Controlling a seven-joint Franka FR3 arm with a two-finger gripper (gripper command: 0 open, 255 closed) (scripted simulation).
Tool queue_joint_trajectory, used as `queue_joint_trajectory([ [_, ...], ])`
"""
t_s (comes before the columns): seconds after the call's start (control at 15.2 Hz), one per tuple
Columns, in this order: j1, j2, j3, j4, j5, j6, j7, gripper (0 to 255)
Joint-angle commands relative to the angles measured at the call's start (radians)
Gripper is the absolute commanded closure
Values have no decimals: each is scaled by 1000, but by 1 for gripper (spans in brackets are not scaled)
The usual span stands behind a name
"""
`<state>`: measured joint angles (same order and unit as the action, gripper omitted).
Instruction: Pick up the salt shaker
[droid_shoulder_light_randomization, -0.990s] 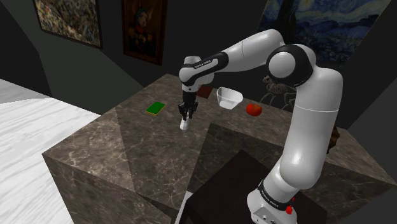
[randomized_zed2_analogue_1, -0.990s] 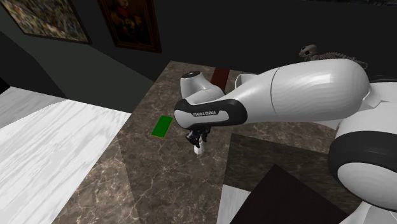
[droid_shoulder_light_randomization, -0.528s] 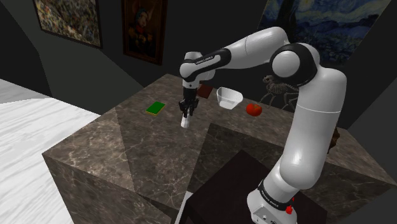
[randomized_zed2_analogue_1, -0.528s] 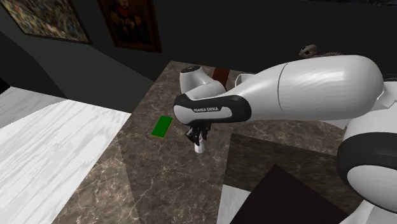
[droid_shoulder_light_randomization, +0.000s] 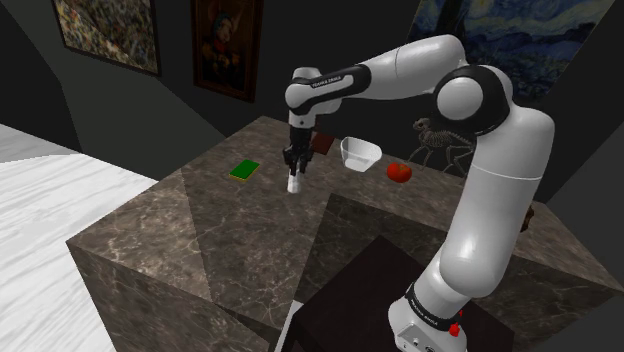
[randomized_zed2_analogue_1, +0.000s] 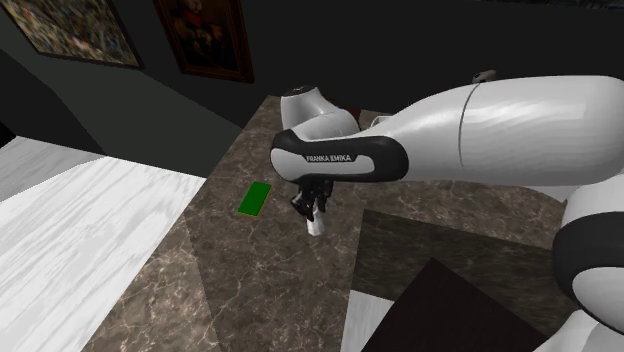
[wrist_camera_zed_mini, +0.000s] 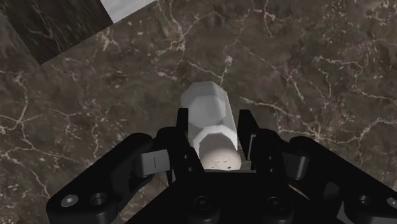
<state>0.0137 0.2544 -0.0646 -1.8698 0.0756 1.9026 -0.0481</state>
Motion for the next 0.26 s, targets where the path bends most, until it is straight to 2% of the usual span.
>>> queue_joint_trajectory([
  [0.0,0,-12,-1,14,-2,-26,1,255],
  [0.2,0,-18,-1,22,-2,-40,2,255],
])
